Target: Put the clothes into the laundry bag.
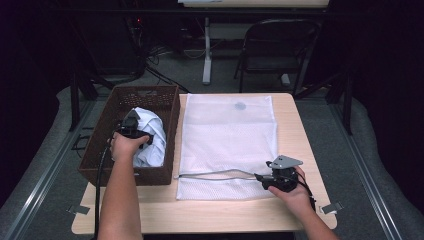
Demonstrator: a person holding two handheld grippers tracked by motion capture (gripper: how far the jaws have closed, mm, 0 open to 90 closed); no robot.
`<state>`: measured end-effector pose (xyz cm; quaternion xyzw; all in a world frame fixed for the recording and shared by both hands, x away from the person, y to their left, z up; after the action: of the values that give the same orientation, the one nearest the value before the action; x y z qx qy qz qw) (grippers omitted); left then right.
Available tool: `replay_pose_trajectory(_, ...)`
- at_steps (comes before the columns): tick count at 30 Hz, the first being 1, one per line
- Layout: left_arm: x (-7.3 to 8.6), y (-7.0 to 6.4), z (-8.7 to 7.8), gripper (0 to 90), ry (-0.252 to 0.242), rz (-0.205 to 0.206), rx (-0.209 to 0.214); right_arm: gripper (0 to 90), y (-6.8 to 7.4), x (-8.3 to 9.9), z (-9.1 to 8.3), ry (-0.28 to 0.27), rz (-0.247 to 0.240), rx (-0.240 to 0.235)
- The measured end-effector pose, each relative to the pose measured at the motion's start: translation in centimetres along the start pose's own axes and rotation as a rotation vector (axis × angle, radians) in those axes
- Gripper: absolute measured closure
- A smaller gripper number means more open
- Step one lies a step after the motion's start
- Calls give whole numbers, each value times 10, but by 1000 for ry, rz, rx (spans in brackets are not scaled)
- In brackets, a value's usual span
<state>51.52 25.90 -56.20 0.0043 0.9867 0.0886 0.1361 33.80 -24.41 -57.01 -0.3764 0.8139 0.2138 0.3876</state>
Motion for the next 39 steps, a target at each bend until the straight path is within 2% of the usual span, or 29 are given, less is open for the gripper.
replay_pose_trajectory(8, 1, 1, 1, 12, -8, -3, 8, 348, 0, 0, 0, 2, -5, -1)
replay_pose_trajectory(17, 2, 5, -3, 140, -9, -15, 5, 348, -1, 0, 1, 6, -6, 1)
replay_pose_trajectory(21, 2, 7, -3, 161, -14, -15, 10, 348, 0, 0, 0, 4, -5, -1)
replay_pose_trajectory(25, 1, 12, -4, 232, -18, -19, 18, 348, 0, 0, 0, 1, 1, -2)
replay_pose_trajectory(28, 1, 16, -6, 324, -13, -9, 18, 348, 0, 0, 0, 4, -5, -3)
replay_pose_trajectory(32, 1, 24, -6, 394, -17, 4, 42, 348, 0, 0, 1, 6, -5, -1)
replay_pose_trajectory(39, 4, 34, -7, 478, -33, 5, 87, 348, 0, 0, 1, 8, -7, 1)
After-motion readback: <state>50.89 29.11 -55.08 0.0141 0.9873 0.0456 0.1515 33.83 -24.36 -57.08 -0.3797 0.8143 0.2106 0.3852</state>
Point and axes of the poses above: each handheld gripper's, and its own axes: z roughly forward along the jaws, x roughly out of its underside, y roughly to its left, the point moved 1 cm from there along z, roughly forward along the jaws, and after that the axes turned 13 degrees about -x, right-handed, at the moved point
